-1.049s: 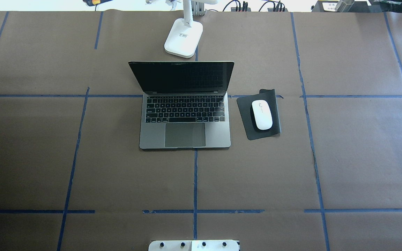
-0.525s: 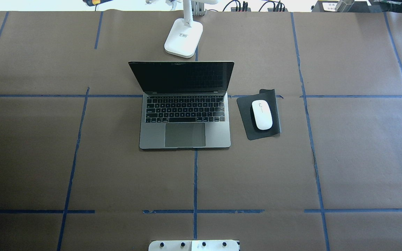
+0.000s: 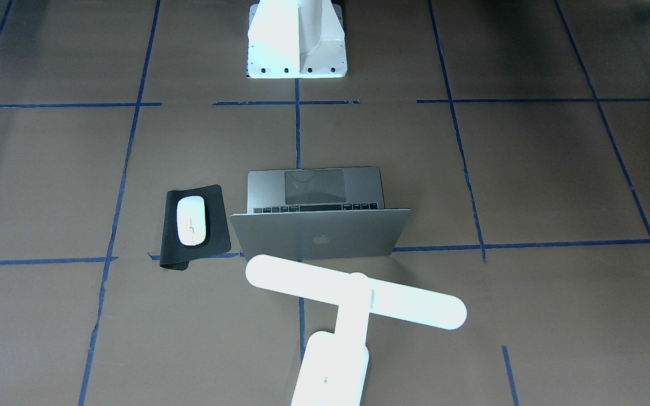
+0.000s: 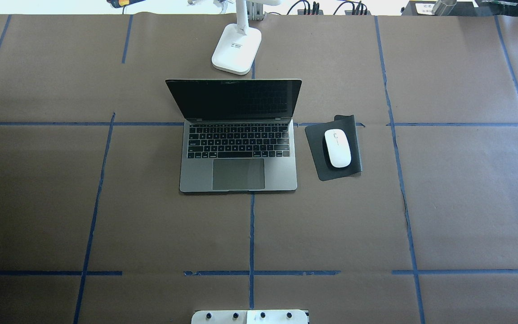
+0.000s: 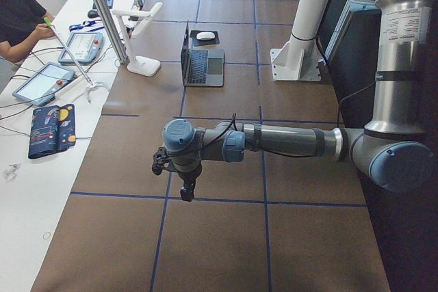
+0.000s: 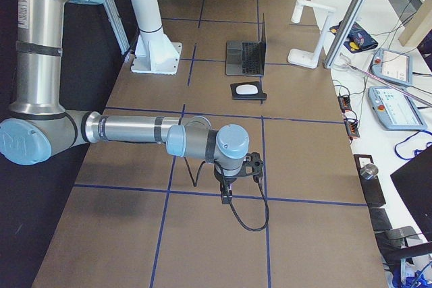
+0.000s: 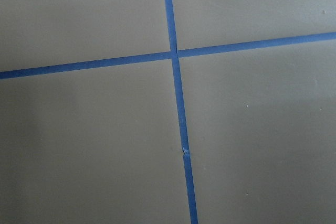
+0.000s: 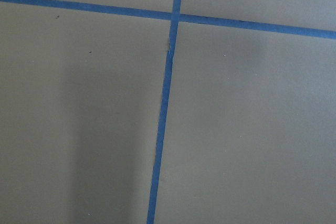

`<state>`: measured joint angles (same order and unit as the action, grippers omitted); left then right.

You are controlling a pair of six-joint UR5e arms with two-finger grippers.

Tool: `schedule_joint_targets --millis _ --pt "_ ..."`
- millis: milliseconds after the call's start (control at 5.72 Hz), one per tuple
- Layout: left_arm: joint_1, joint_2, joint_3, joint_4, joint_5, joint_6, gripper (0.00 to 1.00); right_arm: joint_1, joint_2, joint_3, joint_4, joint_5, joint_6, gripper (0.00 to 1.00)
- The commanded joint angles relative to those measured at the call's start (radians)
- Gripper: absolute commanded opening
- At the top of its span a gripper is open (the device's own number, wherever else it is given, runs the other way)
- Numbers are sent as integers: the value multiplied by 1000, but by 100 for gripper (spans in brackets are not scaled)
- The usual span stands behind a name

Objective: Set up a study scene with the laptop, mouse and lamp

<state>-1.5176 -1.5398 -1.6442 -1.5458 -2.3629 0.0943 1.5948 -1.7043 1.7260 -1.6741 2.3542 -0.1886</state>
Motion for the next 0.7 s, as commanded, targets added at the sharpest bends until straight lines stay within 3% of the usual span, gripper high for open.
schedule_joint_targets --millis 0,525 --pt "-7 15 -41 3 -4 15 100 1 6 7 0 3 1 100" --pt "-3 18 -65 4 7 15 100 -1 0 1 -1 5 3 100"
